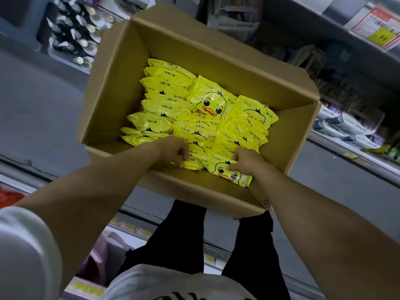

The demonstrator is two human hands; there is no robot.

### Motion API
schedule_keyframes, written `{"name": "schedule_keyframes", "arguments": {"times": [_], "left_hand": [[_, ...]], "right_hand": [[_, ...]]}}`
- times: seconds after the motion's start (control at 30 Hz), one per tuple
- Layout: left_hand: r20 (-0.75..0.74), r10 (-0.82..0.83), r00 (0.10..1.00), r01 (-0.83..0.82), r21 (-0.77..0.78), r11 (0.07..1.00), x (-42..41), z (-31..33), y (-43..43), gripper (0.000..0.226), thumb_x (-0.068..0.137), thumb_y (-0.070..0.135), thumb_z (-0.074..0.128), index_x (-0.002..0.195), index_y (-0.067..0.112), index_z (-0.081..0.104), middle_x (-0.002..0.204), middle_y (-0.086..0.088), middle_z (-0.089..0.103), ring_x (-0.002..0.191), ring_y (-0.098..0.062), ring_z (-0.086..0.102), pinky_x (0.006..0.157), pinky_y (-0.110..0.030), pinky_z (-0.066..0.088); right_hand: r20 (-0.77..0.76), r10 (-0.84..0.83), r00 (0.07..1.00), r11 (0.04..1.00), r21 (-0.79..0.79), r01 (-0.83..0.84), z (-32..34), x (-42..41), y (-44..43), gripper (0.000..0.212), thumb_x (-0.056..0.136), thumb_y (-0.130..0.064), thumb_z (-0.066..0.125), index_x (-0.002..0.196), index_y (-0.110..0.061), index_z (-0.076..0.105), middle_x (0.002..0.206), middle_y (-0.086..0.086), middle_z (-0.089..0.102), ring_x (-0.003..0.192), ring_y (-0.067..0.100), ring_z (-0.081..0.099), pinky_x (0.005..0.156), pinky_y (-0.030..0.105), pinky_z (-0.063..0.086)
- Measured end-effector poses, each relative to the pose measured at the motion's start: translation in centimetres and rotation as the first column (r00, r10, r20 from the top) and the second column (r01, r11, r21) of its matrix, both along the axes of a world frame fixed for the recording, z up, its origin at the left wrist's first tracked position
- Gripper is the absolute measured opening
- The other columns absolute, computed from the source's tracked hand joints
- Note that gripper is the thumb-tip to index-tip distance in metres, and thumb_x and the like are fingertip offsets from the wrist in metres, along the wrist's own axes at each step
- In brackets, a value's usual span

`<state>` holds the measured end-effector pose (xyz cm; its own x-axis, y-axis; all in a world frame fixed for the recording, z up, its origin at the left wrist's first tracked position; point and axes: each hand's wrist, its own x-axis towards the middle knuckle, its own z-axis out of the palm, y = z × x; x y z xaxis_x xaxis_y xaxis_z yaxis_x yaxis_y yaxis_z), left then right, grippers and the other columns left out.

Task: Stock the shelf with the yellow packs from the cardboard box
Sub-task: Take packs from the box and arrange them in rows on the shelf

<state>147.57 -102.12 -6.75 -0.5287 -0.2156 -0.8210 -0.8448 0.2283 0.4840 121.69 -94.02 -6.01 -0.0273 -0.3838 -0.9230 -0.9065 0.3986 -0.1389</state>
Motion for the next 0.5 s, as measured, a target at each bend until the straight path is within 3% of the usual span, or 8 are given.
{"name": "schedule_keyframes", "arguments": {"times": [0.13, 0.27, 0.4, 0.5], "left_hand": [[0.035, -0.033, 0.999, 0.036, -0.06, 0.998, -0.7, -0.6, 0.3, 0.019, 0.079, 0.021, 0.079, 0.096, 0.021, 0.07, 0.102, 0.001, 0.067, 0.098, -0.019, 0.061, 0.082, -0.032, 0.05], [0.018, -0.01, 1.0, 0.011, -0.071, 0.997, -1.2, -0.6, -0.2, 0.013, 0.085, 0.02, 0.072, 0.097, 0.016, 0.069, 0.1, -0.001, 0.067, 0.095, -0.02, 0.061, 0.079, -0.032, 0.051], [-0.068, 0.331, 0.941, -0.33, 0.019, 0.944, -0.2, -0.2, -1.1, 0.005, 0.092, 0.018, 0.064, 0.092, 0.013, 0.064, 0.089, -0.001, 0.059, 0.083, -0.016, 0.054, 0.062, -0.023, 0.042], [-0.078, 0.534, 0.842, -0.532, 0.043, 0.846, 0.5, -0.6, -1.0, 0.009, 0.091, 0.021, 0.066, 0.092, 0.012, 0.064, 0.091, -0.002, 0.062, 0.085, -0.016, 0.055, 0.068, -0.024, 0.043]], "right_hand": [[-0.014, 0.033, 0.999, 0.999, -0.011, -0.033, -0.2, 0.4, 0.0, 0.058, 0.085, -0.041, 0.074, 0.132, -0.014, 0.055, 0.134, 0.008, 0.057, 0.122, 0.029, 0.054, 0.09, 0.035, 0.046], [-0.009, -0.007, 1.0, 0.999, -0.036, 0.007, -0.5, 0.1, 0.2, 0.054, 0.087, -0.041, 0.073, 0.131, -0.013, 0.058, 0.135, 0.008, 0.058, 0.123, 0.029, 0.053, 0.092, 0.035, 0.045], [0.013, -0.002, 1.0, 0.999, -0.043, 0.003, -1.0, -0.5, 0.4, 0.049, 0.089, -0.041, 0.069, 0.127, -0.013, 0.057, 0.129, 0.009, 0.06, 0.117, 0.029, 0.055, 0.082, 0.031, 0.042], [0.023, 0.003, 1.0, 0.999, -0.042, -0.002, -1.3, -0.6, 0.4, 0.045, 0.093, -0.042, 0.064, 0.126, -0.015, 0.056, 0.125, 0.009, 0.06, 0.112, 0.029, 0.056, 0.078, 0.03, 0.04]]}}
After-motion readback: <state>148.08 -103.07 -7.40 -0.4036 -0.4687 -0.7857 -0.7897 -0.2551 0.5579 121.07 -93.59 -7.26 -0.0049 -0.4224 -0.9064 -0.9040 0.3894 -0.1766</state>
